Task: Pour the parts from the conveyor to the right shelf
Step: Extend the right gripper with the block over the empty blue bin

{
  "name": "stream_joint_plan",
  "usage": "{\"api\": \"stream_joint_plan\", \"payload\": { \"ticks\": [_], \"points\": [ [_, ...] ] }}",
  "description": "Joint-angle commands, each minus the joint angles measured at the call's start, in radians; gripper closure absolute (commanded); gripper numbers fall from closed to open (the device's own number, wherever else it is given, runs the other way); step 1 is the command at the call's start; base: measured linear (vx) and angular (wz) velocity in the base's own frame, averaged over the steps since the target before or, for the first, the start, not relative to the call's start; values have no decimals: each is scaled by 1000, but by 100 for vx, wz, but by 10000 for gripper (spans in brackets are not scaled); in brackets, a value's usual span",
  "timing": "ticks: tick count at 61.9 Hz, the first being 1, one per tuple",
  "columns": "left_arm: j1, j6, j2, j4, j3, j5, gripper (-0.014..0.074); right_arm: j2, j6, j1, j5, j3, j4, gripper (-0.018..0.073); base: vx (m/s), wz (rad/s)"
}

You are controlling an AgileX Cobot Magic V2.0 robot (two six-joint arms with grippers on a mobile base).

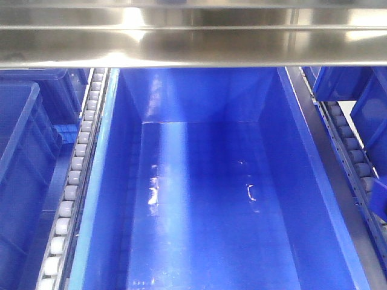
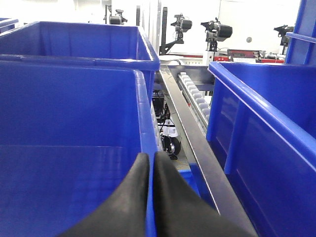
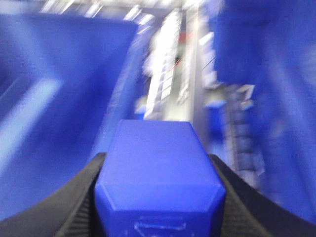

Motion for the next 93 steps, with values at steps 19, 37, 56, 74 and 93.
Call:
{"api": "stream_joint_plan", "payload": {
  "ticks": [19,37,56,74,93],
  "points": [
    [-8,-9,-14,-3,31,-77,602,300,-119,183,-83,-235,165,493,0,0],
    [-8,-9,-14,-3,31,-77,602,565,-201,422,-252,-310,271,456,0,0],
    [-8,-9,-14,-3,31,-77,602,907,-191,466,-376,-401,332,445,0,0],
    [-8,-9,-14,-3,31,-77,602,1163,-185,438,-461,-437,490,339,0,0],
    [-8,-9,-14,-3,31,-77,602,1242,-196,406,-483,-437,536,55,0,0]
  ]
}}
